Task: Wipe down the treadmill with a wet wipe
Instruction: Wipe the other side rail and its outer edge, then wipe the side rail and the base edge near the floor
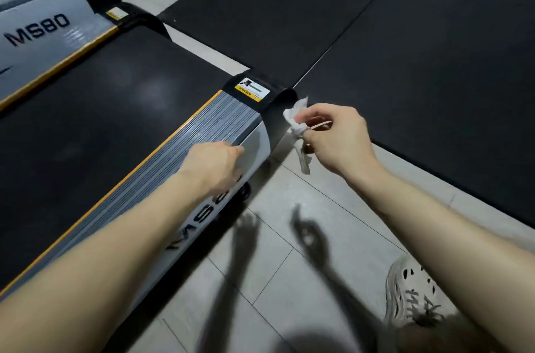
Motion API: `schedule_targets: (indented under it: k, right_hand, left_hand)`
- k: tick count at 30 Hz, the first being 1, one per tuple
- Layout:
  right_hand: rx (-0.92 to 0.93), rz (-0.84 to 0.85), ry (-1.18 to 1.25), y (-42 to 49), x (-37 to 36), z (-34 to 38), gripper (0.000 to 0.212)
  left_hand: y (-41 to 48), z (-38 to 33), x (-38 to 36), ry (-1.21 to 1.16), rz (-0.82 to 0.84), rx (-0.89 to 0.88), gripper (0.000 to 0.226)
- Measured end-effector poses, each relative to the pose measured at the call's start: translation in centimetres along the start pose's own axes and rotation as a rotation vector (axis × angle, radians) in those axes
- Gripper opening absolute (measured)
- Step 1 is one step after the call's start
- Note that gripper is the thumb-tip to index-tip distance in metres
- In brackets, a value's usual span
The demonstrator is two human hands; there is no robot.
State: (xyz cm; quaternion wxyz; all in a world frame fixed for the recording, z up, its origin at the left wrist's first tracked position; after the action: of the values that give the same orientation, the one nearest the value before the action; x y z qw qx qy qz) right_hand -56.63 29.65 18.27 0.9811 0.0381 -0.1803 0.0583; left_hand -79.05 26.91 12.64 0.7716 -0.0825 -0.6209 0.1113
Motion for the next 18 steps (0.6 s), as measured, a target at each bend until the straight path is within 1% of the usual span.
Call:
schedule_targets:
  k: [4,8,10,12,14,18]
  right_hand:
    - [-0.141,-0.016,-0.011,0.8,2.6,-3.1,0.026]
    - [-0.276,-0.114,0.134,0.4,4.8,-5.0,0.022]
    - [-0.307,-0.131,0.152,0.8,5.7,-5.4,0.029]
    - [-0.271,-0.132,0.132,2.1,7.7,-5.0,0.035]
    - [-0.223,-0.154,0.062,4.1,11.0,-4.6,0.033]
    - [-0.148,-0.131,-0.098,8.9,17.2,-2.9,0.033]
  left_hand:
    - [2.9,-2.5,2.4,-0.017,0.025,-0.014,0.038]
    - [3.7,-6.1,5.0,0.014,0.081,-0.064,0.032]
    - [4.4,-7.6,6.6,0.052,0.12,-0.089,0.03]
    - [5.4,-8.6,8.6,0.047,0.152,-0.085,0.029]
    - [7.1,-9.4,11.1,0.039,0.183,-0.067,0.028]
    - [10.8,-11.6,16.6,0.063,0.204,-0.07,0.024]
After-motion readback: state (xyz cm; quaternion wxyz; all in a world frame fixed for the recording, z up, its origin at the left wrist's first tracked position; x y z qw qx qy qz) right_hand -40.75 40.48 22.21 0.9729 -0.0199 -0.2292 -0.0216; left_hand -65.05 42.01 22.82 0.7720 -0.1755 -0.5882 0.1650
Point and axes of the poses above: each hand's wrist, its own y-axis towards the middle knuckle, its own x-axis out of the back of the hand, z = x × y, the point moved 9 cm from there along y, towards the middle knuckle, and after that the axes turned 11 degrees about x, right-handed, at the moved point
